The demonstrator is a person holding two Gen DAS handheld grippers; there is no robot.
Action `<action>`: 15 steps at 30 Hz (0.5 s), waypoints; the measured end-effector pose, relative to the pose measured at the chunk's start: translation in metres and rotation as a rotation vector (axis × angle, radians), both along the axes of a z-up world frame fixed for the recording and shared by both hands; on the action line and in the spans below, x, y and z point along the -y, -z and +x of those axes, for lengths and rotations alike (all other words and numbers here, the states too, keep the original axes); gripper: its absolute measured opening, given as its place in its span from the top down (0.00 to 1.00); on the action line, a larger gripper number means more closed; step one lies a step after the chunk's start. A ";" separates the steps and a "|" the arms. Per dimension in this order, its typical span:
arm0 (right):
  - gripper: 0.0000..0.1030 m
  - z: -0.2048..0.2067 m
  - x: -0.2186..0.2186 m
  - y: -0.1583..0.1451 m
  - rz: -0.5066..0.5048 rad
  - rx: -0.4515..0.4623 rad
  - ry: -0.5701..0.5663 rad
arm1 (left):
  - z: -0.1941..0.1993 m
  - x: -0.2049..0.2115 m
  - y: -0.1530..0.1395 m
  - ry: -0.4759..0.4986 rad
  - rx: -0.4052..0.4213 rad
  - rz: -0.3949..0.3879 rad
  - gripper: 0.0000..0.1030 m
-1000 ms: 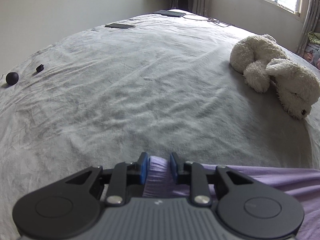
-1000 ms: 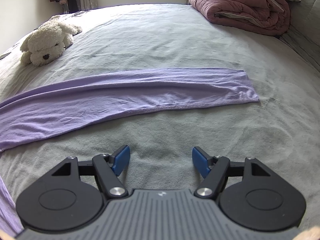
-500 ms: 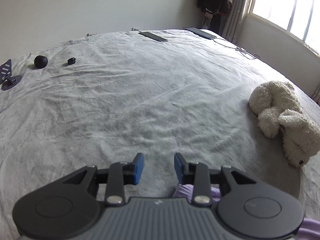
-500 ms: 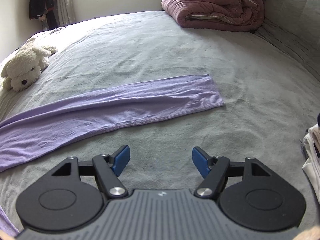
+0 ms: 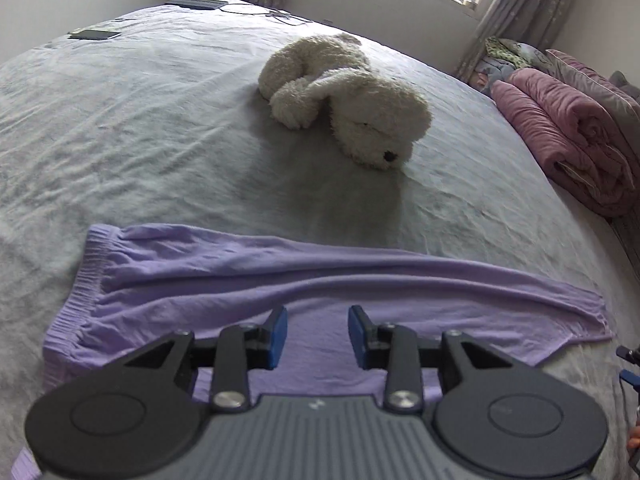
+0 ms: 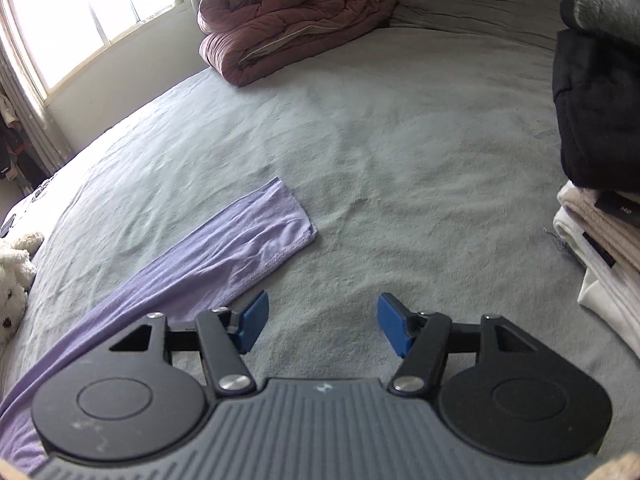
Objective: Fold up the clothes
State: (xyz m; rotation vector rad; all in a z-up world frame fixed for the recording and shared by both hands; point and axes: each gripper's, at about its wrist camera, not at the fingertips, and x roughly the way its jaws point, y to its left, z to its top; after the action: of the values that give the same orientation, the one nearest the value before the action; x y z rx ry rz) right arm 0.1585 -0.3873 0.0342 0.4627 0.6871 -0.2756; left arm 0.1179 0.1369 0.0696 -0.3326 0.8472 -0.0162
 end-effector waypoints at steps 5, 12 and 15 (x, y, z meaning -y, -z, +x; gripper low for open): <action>0.37 0.013 0.010 0.007 0.041 0.039 0.028 | -0.016 0.040 0.006 0.194 0.014 0.028 0.67; 0.39 0.030 0.002 0.010 -0.021 0.067 -0.017 | -0.020 0.068 0.013 0.317 0.053 0.170 0.67; 0.56 0.037 0.000 0.011 -0.032 0.067 -0.024 | -0.023 0.077 0.014 0.354 0.078 0.215 0.68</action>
State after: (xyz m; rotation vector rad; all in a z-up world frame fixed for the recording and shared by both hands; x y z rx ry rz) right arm 0.1953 -0.3869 0.0228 0.4306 0.6218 -0.2467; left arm 0.0948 0.0602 0.0560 0.0223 0.8137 -0.2641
